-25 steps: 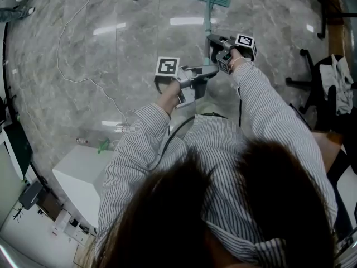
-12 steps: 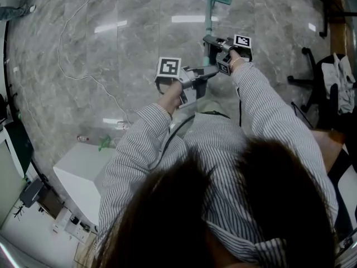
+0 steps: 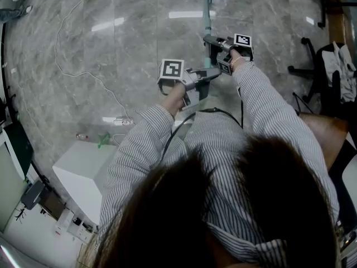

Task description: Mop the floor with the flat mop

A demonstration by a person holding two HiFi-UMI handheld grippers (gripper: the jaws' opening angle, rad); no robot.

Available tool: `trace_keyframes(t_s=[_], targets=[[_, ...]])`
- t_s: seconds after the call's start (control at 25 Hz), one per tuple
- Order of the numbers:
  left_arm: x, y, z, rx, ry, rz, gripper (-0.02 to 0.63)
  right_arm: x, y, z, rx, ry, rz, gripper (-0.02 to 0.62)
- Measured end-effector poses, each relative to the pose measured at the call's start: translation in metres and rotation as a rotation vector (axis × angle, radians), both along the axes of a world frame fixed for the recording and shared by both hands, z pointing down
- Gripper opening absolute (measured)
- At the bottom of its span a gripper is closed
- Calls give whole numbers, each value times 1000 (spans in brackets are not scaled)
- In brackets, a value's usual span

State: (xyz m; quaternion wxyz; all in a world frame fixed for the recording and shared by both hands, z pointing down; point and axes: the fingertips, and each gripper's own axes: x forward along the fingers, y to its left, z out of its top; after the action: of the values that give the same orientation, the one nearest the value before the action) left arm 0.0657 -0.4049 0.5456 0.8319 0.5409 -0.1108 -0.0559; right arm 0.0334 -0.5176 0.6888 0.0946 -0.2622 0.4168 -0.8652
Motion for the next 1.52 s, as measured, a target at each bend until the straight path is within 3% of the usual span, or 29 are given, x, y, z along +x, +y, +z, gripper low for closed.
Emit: trace_keyframes(t_s=[0.24, 0.4, 0.64, 0.88, 1.04, 1.52], targets=[[-8, 83, 4, 6, 24, 18, 140, -8, 81, 6, 9, 26, 19, 118], [-16, 161, 0, 20, 29, 36, 140, -15, 158, 4, 16, 33, 33, 118], [-36, 270, -9, 30, 68, -33, 141, -30, 272, -1, 19, 43, 37, 120], [-39, 404, -25, 54, 49, 13, 161, -30, 407, -18, 8, 37, 39, 123], [-39, 429, -37, 46, 51, -11, 161, -32, 438, -26, -17, 47, 2, 123], [34, 629, -28, 61, 26, -40, 158, 19, 635, -16, -22, 21, -46, 118]])
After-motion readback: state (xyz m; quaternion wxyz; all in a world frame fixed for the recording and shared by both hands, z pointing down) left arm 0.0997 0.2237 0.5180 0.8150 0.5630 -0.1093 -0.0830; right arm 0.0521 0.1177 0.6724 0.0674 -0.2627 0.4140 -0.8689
